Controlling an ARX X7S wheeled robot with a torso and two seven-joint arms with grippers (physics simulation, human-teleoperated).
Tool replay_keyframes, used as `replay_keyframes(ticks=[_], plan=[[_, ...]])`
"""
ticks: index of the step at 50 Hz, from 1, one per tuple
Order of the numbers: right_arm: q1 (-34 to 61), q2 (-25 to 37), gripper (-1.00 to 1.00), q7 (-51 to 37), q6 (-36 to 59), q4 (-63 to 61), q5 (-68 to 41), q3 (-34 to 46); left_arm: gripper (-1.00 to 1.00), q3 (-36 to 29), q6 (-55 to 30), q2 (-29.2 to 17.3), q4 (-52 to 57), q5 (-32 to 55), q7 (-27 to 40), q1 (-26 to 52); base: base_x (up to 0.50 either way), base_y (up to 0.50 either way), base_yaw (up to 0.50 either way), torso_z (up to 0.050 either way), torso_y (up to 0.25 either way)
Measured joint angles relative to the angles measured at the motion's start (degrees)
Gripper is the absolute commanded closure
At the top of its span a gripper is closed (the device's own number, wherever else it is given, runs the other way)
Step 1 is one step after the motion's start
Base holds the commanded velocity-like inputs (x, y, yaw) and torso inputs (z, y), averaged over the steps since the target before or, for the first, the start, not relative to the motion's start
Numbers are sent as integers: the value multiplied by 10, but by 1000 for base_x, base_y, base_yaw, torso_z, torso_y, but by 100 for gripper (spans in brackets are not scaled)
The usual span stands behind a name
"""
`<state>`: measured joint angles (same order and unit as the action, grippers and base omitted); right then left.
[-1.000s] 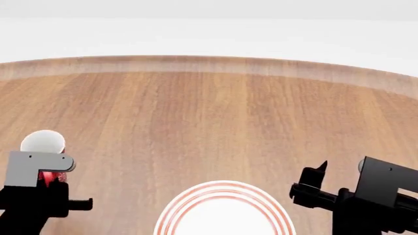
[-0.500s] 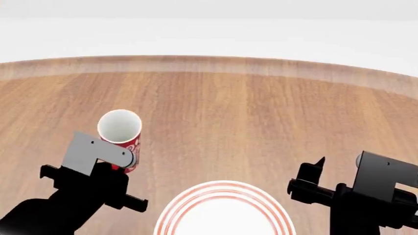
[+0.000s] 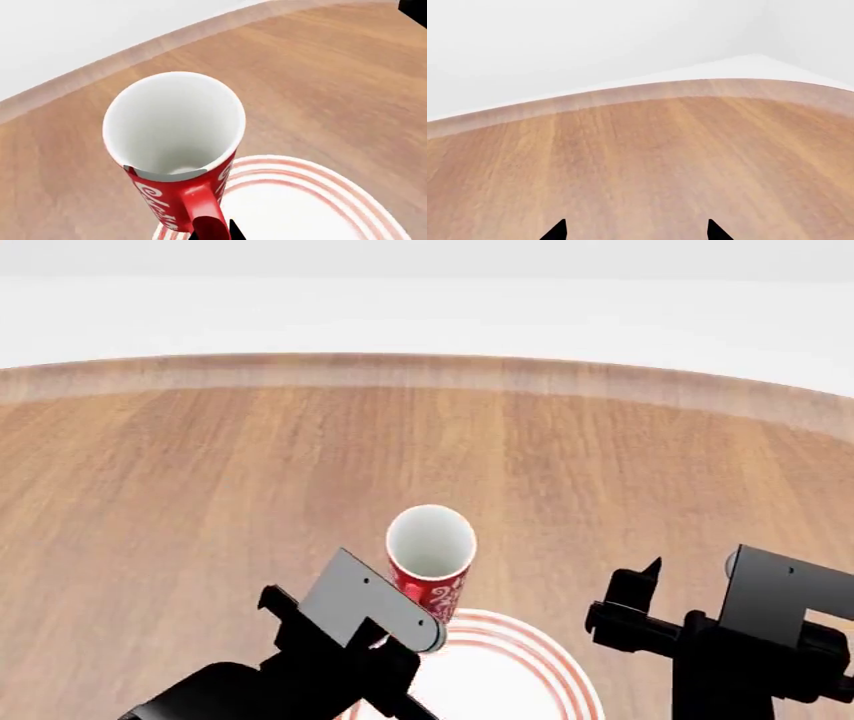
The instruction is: Pick up the red mug and put it on the plate
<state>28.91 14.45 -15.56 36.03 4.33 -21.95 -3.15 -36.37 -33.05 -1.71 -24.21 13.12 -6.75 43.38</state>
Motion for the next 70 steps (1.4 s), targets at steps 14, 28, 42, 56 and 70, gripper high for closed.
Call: replay_keyframes(ticks=[14, 28, 42, 56, 70], plan=[[-4, 3, -100, 1, -4, 0, -6, -2, 100, -195, 116, 4, -96, 156, 34, 41, 0, 0, 0, 0, 0], [-6, 5, -100, 2, -11, 4, -9, -1, 100, -419, 234, 5, -179, 354, 82, 101, 0, 0, 0, 0, 1], [-8, 5, -100, 3, -21, 13, -10, 0, 100, -509, 274, 5, -213, 430, 94, 117, 0, 0, 0, 0, 0], [-11, 6, -100, 5, -31, 23, -12, 1, 100, -530, 278, 5, -228, 449, 100, 123, 0, 0, 0, 0, 1], [-10, 6, -100, 8, -43, 38, -11, 5, 100, -535, 276, 5, -248, 458, 97, 122, 0, 0, 0, 0, 0]])
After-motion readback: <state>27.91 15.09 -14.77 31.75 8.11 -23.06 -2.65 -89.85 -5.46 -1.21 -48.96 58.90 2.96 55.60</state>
